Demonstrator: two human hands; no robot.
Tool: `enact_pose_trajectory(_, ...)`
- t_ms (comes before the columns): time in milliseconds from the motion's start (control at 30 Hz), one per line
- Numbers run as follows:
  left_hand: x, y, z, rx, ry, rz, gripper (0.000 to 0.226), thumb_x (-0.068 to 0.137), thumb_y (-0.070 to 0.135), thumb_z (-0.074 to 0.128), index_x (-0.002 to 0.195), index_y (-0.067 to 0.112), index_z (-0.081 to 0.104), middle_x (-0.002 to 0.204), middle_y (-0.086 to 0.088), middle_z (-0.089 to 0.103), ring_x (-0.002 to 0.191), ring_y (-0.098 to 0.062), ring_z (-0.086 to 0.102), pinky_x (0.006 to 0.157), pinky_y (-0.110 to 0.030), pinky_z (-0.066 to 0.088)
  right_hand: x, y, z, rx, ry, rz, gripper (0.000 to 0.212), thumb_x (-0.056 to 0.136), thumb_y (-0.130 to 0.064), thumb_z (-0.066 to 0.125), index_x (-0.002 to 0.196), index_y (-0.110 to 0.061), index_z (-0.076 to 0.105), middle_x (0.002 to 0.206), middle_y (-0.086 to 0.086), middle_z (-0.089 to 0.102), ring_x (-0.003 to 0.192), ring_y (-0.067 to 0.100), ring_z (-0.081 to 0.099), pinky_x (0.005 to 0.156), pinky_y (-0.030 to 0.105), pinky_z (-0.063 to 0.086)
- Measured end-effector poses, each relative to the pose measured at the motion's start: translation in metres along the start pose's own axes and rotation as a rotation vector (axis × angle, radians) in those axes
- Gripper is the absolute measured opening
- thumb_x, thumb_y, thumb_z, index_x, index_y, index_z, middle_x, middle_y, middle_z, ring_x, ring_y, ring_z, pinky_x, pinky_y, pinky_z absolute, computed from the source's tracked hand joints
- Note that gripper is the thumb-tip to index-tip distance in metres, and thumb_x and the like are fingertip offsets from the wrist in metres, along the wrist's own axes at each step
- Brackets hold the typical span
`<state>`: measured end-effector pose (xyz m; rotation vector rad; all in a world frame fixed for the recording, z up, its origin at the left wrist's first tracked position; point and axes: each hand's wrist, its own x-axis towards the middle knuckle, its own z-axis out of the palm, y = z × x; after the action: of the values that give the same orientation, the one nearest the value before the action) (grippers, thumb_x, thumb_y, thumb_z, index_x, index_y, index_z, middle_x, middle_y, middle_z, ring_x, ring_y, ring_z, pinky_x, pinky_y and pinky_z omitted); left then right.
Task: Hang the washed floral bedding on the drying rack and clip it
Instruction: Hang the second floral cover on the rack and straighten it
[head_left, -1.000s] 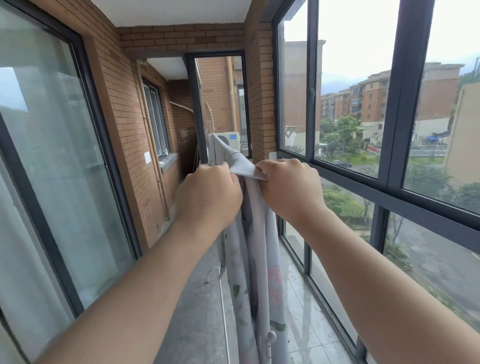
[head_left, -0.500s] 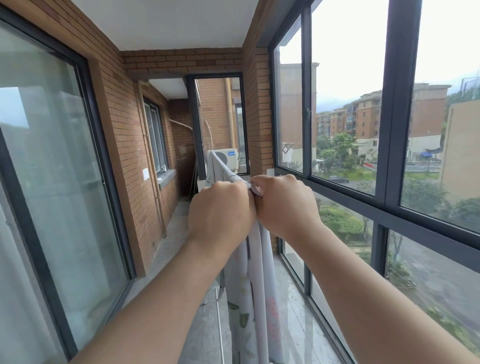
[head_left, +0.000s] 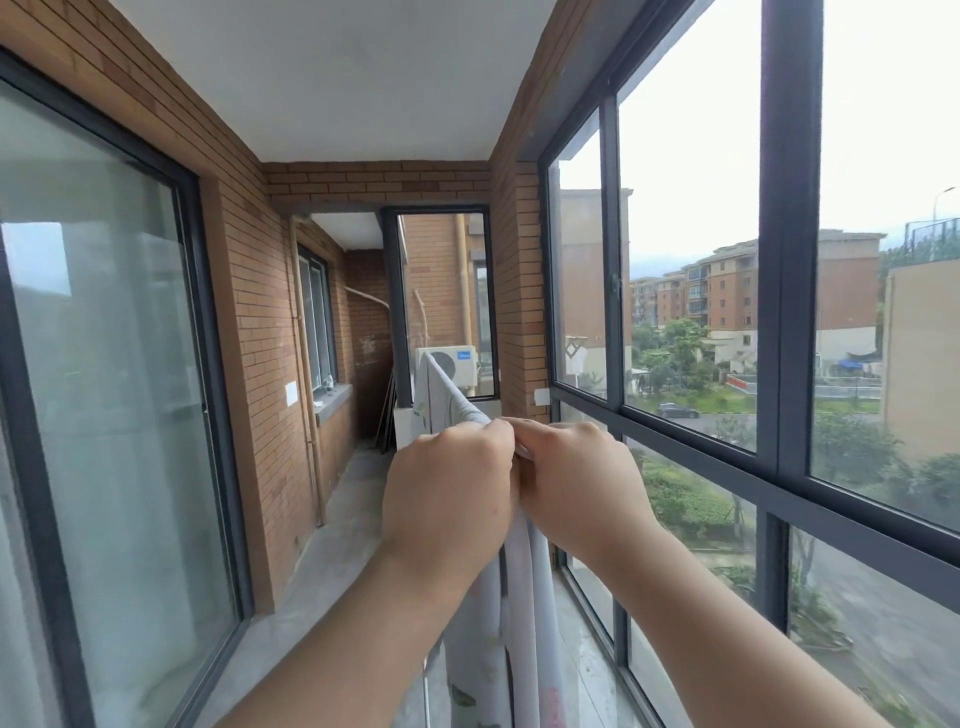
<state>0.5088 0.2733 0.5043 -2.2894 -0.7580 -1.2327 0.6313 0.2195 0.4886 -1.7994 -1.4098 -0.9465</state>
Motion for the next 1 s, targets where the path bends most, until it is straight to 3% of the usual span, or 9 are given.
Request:
enact_pose_trajectory(167,-0.004,-0.003,0.003,-0.11,0.059,-0.04,0.015,0.081,0.024,0.076,0.069,0.024,0.067,0.053,0.003,0.058,0.045,-0.025,0.058,0.04,-0.025,0.034,-0.002,0.001,-0.003,0.065,-0.053,0.088,0.034,0.084,-0.03,0.039,0.106,-0.03,0.064,0.069,0.0,0.064,0.067,0.029,0.059,0.051,0.03,0.047)
enact_pose_trajectory(367,-0.015,-0.01,0.005,-0.206,0.064,-0.035,0.021,0.082,0.006,0.069,0.092,0.024,0.069,0.071,0.006,0.063,0.059,-0.026,0.064,0.044,-0.029,0.044,-0.004,0.002,-0.008,0.067,-0.132,0.111,0.039,0.089,-0.024,0.045,0.125,-0.035,0.057,0.086,0.0,0.069,0.081,0.031,0.064,0.061,0.034,0.054)
enact_pose_trajectory(433,-0.02,-0.01,0.01,-0.312,0.035,-0.13,0.03,0.082,0.003,0.062,0.101,0.026,0.068,0.089,0.008,0.067,0.076,-0.024,0.065,0.057,-0.034,0.052,-0.006,0.004,-0.003,0.082,-0.137,0.141,0.034,0.087,-0.023,0.045,0.117,-0.032,0.059,0.081,0.001,0.068,0.076,0.032,0.063,0.058,0.035,0.054)
enact_pose_trajectory(500,-0.026,-0.012,0.02,-0.488,-0.059,-0.292,0.028,0.084,0.015,0.061,0.106,0.031,0.067,0.097,0.011,0.067,0.086,-0.02,0.064,0.065,-0.033,0.053,-0.008,0.004,0.004,0.106,-0.129,0.172,0.021,0.085,-0.026,0.045,0.099,-0.025,0.061,0.071,0.0,0.063,0.068,0.03,0.06,0.055,0.036,0.053)
enact_pose_trajectory(567,-0.031,-0.01,0.03,-0.596,-0.207,-0.418,0.012,0.084,0.035,0.058,0.091,0.031,0.067,0.081,0.011,0.066,0.079,-0.021,0.063,0.061,-0.03,0.05,-0.012,0.001,0.009,0.184,-0.138,0.2,0.018,0.082,-0.029,0.046,0.086,-0.023,0.063,0.063,-0.001,0.061,0.062,0.026,0.058,0.052,0.036,0.052)
enact_pose_trajectory(633,-0.034,-0.008,0.037,-0.605,-0.308,-0.486,0.022,0.089,0.038,0.054,0.073,0.024,0.061,0.066,0.009,0.057,0.075,-0.029,0.061,0.057,-0.029,0.042,-0.017,0.002,0.012,0.252,-0.177,0.228,0.017,0.082,-0.026,0.049,0.071,-0.022,0.061,0.057,0.0,0.057,0.057,0.024,0.055,0.048,0.033,0.048)
enact_pose_trajectory(700,-0.037,-0.012,0.04,-0.547,-0.334,-0.534,0.031,0.098,0.034,0.049,0.073,0.02,0.061,0.065,0.005,0.052,0.076,-0.033,0.059,0.059,-0.028,0.037,-0.023,0.005,0.014,0.228,-0.231,0.244,0.029,0.085,-0.02,0.05,0.056,-0.017,0.045,0.052,0.0,0.048,0.054,0.026,0.048,0.044,0.032,0.037)
enact_pose_trajectory(867,-0.045,-0.023,0.046,-0.433,-0.277,-0.507,0.023,0.099,0.024,0.046,0.092,0.021,0.067,0.083,-0.007,0.064,0.073,-0.032,0.051,0.061,-0.03,0.039,-0.032,0.008,0.016,0.209,-0.192,0.275,0.044,0.094,-0.023,0.049,0.055,-0.013,0.033,0.048,0.002,0.038,0.048,0.023,0.036,0.045,0.034,0.033)
enact_pose_trajectory(1000,-0.058,-0.011,0.049,-0.396,-0.359,-0.516,0.026,0.104,0.027,0.04,0.1,0.016,0.063,0.095,-0.006,0.064,0.086,-0.03,0.059,0.065,-0.03,0.04,-0.052,0.001,0.028,0.262,-0.324,0.319,0.043,0.094,-0.02,0.048,0.053,-0.012,0.036,0.049,0.002,0.043,0.048,0.021,0.038,0.042,0.032,0.026)
